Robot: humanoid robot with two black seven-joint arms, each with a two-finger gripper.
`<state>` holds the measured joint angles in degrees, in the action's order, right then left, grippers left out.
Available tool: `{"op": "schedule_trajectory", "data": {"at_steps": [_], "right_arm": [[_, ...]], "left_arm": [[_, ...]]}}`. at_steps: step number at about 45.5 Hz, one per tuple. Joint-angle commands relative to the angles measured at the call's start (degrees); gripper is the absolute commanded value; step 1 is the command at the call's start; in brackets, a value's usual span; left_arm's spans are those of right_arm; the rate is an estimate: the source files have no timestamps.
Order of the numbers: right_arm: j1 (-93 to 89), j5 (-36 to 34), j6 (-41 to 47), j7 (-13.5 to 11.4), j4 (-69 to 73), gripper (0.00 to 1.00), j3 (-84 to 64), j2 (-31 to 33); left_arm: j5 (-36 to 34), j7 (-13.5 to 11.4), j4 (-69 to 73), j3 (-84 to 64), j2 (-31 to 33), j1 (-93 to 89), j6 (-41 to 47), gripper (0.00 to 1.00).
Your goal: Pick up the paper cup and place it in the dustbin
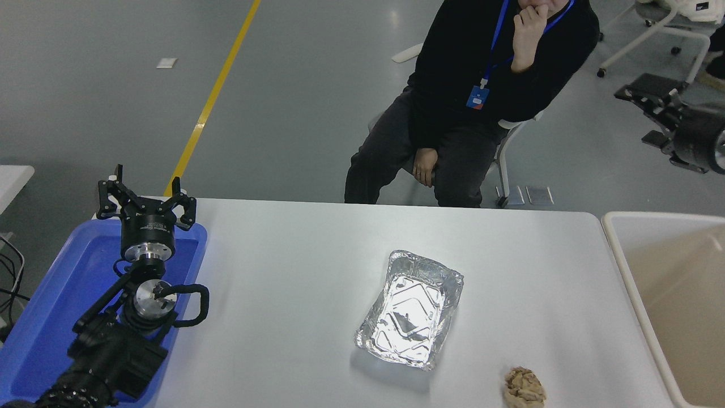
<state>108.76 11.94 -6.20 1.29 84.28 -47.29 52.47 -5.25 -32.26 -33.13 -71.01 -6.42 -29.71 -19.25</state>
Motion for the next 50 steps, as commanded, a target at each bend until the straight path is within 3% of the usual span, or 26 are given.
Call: {"op": "schedule_trajectory", "data": {"at_steps": [1,22,34,50], "right_arm": [[14.37,-2.88,0.40,0.38,8.79,1.00,-17.92,-11.50],[30.89,-3.41,32.03,0.38,10.21,1.00,-20.12,-24.60],[35.03,-2.97,40.83,0.03,11.17,1.00,-18.36,-31.98],[32.04,0.37,43.21,-0.33,10.56,1.00,-20.64,-38.84]], "left_arm": [[-0.02,0.00,-0.01,0.00,0.00,0.00,0.09,0.99],[-0.02,0.00,-0.01,0.00,0.00,0.00,0.00,0.99],[-0.02,0.00,-0.01,0.00,0.00,0.00,0.00,0.99],[-0.02,0.00,-0.01,0.00,0.00,0.00,0.00,0.99]]}}
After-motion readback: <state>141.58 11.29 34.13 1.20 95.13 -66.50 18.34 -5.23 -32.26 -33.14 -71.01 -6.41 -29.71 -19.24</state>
